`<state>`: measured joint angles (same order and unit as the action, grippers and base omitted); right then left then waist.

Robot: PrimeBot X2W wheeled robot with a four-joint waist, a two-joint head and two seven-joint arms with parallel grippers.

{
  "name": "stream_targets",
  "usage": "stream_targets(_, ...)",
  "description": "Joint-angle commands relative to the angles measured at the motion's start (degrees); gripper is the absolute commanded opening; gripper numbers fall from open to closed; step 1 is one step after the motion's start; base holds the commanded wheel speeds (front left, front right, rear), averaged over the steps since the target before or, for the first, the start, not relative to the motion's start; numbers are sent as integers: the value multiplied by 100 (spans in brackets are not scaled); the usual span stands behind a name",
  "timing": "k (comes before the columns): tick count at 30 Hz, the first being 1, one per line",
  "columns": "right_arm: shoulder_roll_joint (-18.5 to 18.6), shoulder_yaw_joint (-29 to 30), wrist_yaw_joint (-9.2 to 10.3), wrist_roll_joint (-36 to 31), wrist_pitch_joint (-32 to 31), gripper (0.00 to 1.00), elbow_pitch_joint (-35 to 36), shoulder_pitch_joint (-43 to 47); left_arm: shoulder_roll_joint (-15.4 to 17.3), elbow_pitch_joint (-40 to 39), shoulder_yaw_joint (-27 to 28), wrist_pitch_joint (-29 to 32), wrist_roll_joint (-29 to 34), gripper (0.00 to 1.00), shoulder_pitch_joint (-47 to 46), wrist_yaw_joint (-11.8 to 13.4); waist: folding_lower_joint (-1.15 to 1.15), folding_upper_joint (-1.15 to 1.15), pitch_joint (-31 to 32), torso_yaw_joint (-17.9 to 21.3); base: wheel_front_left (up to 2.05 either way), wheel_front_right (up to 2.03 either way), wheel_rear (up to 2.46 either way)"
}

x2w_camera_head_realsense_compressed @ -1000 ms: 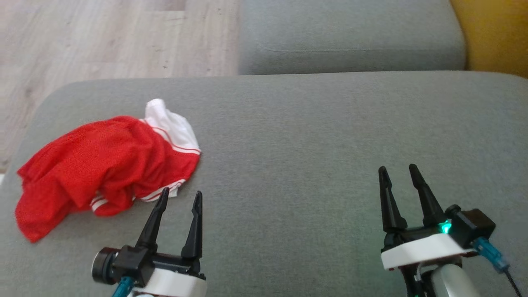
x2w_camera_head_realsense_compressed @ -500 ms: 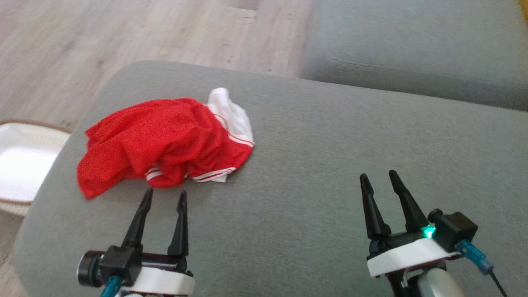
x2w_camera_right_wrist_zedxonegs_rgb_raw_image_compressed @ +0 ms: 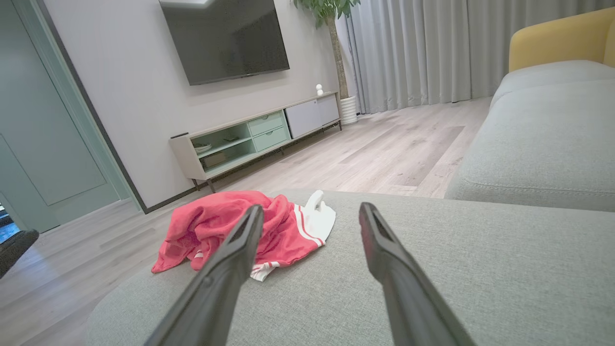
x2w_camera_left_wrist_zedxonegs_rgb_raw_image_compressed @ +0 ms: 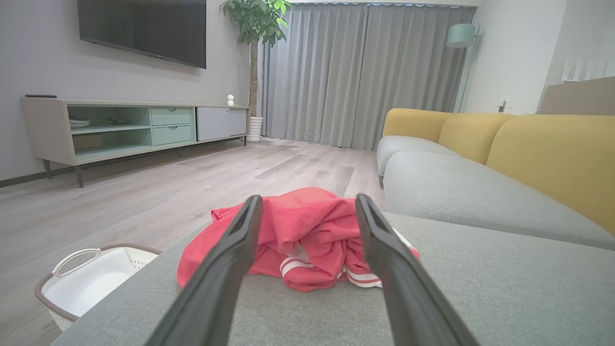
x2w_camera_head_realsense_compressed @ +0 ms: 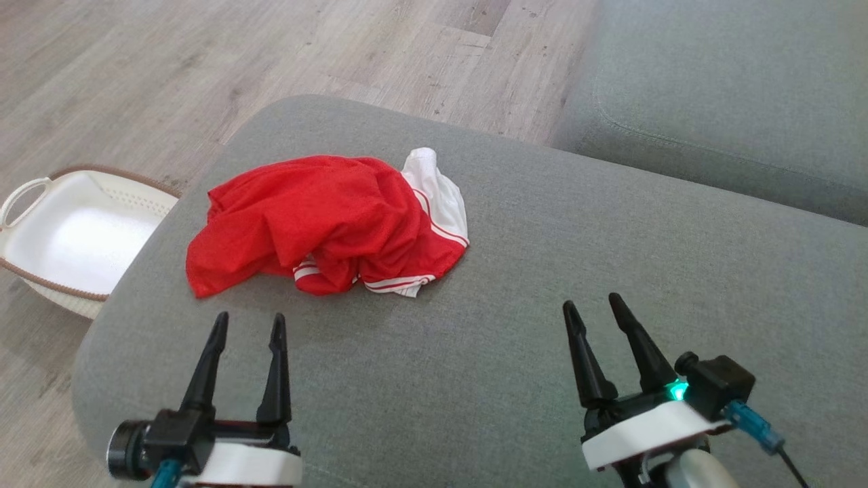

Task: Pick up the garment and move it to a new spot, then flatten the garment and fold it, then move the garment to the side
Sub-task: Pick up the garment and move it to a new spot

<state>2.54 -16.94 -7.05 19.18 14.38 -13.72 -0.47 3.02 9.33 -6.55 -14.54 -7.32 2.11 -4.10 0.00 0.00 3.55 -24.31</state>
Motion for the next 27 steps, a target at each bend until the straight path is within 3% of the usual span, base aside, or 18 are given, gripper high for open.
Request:
stream_targets(1,33,-149,-44,51,62,100,157,-190,-14,-193,224,-46,40,100,-133,-14,0,0,3,-5,0,0,0)
stream_targets(14,33,-269,-44,43,62,100,122,-196,-14,-185,372,-46,-6,100,-161,-22,0,0,-82,84,0,0,0)
stream_targets(20,33,-203,-44,-107,62,100,179,-333,12,-90,581,-46,65,100,-461,-75,0,0,-431,278,0,0,0)
stream_targets(27,33,32,-44,-482,62,100,331,-571,529,716,490,-46,337,100,-1437,-235,0,0,-1082,528,0,0,0)
